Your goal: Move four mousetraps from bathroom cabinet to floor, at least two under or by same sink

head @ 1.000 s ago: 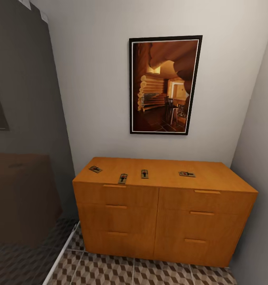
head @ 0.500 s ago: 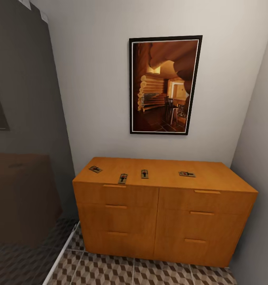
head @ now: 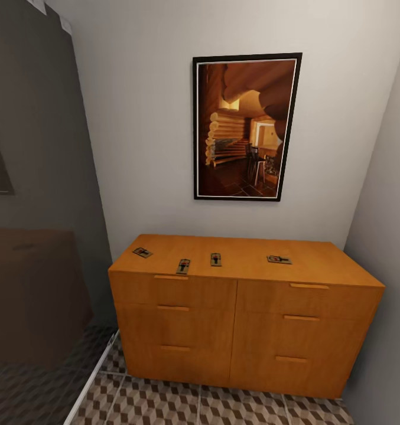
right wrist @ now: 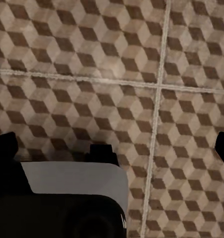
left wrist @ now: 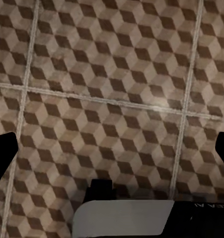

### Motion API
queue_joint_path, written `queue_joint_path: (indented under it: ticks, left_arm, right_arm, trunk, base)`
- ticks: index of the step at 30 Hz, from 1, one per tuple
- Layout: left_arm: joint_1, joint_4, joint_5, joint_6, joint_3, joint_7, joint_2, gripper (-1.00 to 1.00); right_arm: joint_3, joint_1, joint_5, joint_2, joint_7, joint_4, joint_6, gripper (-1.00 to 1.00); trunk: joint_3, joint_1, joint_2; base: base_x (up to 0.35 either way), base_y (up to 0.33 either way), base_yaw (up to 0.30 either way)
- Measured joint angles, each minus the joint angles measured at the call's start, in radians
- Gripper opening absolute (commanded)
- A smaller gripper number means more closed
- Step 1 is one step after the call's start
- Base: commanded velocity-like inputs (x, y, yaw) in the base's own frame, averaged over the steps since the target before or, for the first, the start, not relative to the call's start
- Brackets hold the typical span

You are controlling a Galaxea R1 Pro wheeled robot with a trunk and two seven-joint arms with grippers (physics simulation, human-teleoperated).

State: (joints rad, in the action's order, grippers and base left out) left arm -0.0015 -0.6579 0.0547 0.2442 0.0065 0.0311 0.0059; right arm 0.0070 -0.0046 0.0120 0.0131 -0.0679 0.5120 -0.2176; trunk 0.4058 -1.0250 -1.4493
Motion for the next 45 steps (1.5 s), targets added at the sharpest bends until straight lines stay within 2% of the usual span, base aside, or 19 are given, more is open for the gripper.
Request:
queue_joint_path:
  ticks: [3, 5, 6, 9, 10, 12, 16, 18, 23, 26, 27, 28, 32, 36, 37, 38, 40, 43, 45]
  left_arm:
    - [0.000, -0.088, -0.001, 0.045, 0.000, 0.000, 0.000, 1.00]
    - [0.000, -0.189, -0.002, 0.091, 0.000, 0.001, 0.000, 1.00]
    - [0.000, -0.246, -0.002, 0.113, 0.000, 0.001, -0.001, 1.00]
    - [0.000, -0.373, -0.003, 0.162, -0.001, 0.001, -0.002, 1.00]
    - [0.000, -0.467, -0.005, 0.207, -0.001, 0.001, -0.003, 1.00]
    - [0.000, -0.575, -0.006, 0.264, -0.003, 0.000, -0.004, 1.00]
    - [0.000, -0.740, -0.008, 0.364, -0.008, 0.000, -0.011, 1.00]
    - [-0.006, -0.831, -0.009, 0.429, -0.010, 0.001, -0.030, 1.00]
    - [-0.043, -0.861, -0.010, 0.452, -0.011, 0.001, -0.041, 1.00]
    - [-0.100, -0.867, -0.010, 0.457, -0.012, 0.001, -0.046, 1.00]
    - [-0.172, -0.870, -0.010, 0.460, -0.014, 0.001, -0.053, 1.00]
    - [-0.204, -0.870, -0.010, 0.460, -0.014, 0.001, -0.056, 1.00]
    - [-0.303, -0.870, -0.015, 0.464, -0.025, 0.001, -0.069, 1.00]
    - [-0.399, -0.870, -0.021, 0.471, -0.067, 0.001, -0.076, 1.00]
    - [-0.436, -0.870, -0.025, 0.472, -0.088, 0.002, -0.078, 1.00]
    - [-0.478, -0.870, -0.035, 0.473, -0.108, 0.002, -0.080, 1.00]
    - [-0.521, -0.870, -0.050, 0.474, -0.125, 0.002, -0.086, 1.00]
    - [-0.606, -0.869, -0.105, 0.486, -0.149, 0.003, -0.123, 1.00]
    - [-0.633, -0.868, -0.134, 0.502, -0.153, 0.005, -0.141, 1.00]
  right_arm:
    - [0.000, 0.000, 0.001, 0.001, -0.005, 0.127, -0.064, 1.00]
    - [0.000, -0.001, 0.002, 0.002, -0.007, 0.245, -0.128, 1.00]
    - [0.000, -0.001, 0.004, 0.002, -0.008, 0.331, -0.187, 1.00]
    - [0.000, -0.001, 0.006, 0.002, -0.008, 0.428, -0.256, 1.00]
    - [-0.001, -0.001, 0.019, 0.002, -0.009, 0.524, -0.320, 1.00]
    - [-0.001, -0.001, 0.042, 0.001, -0.010, 0.635, -0.383, 1.00]
    - [-0.002, -0.001, 0.082, 0.000, -0.012, 0.797, -0.485, 1.00]
    - [-0.003, -0.004, 0.105, -0.002, -0.010, 0.918, -0.579, 1.00]
    - [-0.002, -0.064, 0.112, -0.004, -0.011, 0.968, -0.637, 1.00]
    - [-0.003, -0.130, 0.114, -0.003, -0.011, 0.976, -0.688, 1.00]
    - [-0.004, -0.208, 0.115, -0.004, -0.012, 0.979, -0.739, 1.00]
    - [-0.004, -0.237, 0.115, -0.004, -0.012, 0.979, -0.749, 1.00]
    - [-0.004, -0.317, 0.115, -0.007, -0.012, 0.980, -0.790, 1.00]
    - [-0.005, -0.394, 0.117, -0.009, -0.012, 0.980, -0.825, 1.00]
    - [-0.005, -0.423, 0.118, -0.010, -0.012, 0.980, -0.825, 1.00]
    - [-0.004, -0.456, 0.118, -0.011, -0.012, 0.980, -0.825, 1.00]
    - [-0.004, -0.491, 0.117, -0.012, -0.012, 0.980, -0.825, 1.00]
    - [-0.003, -0.577, 0.115, -0.015, -0.011, 0.980, -0.825, 1.00]
    - [-0.003, -0.616, 0.112, -0.019, -0.011, 0.979, -0.825, 1.00]
  trunk:
    - [0.000, 0.000, 0.000]
    - [0.000, 0.000, 0.000]
    - [0.000, 0.000, 0.000]
    - [0.000, 0.000, 0.000]
    - [0.000, 0.000, 0.000]
    - [0.000, 0.000, 0.000]
    - [0.000, 0.000, 0.000]
    - [0.000, 0.000, 0.000]
    - [0.000, 0.000, 0.000]
    - [0.000, 0.000, 0.000]
    - [0.000, 0.000, 0.000]
    - [0.000, 0.000, 0.000]
    - [0.000, 0.000, 0.000]
    - [0.000, 0.000, 0.000]
    - [0.000, 0.000, 0.000]
    - [0.000, 0.000, 0.000]
    - [0.000, 0.000, 0.000]
    - [0.000, 0.000, 0.000]
    - [0.000, 0.000, 0.000]
  base:
    - [0.000, 0.000, 0.000]
    - [0.000, 0.000, 0.000]
    - [0.000, 0.000, 0.000]
    - [0.000, 0.000, 0.000]
    - [0.000, 0.000, 0.000]
    - [0.000, 0.000, 0.000]
    - [0.000, 0.000, 0.000]
    - [0.000, 0.000, 0.000]
    - [0.000, 0.000, 0.000]
    - [0.000, 0.000, 0.000]
    - [0.000, 0.000, 0.000]
    - [0.000, 0.000, 0.000]
    - [0.000, 0.000, 0.000]
    - [0.000, 0.000, 0.000]
    - [0.000, 0.000, 0.000]
    - [0.000, 0.000, 0.000]
    - [0.000, 0.000, 0.000]
    - [0.000, 0.000, 0.000]
    - [0.000, 0.000, 0.000]
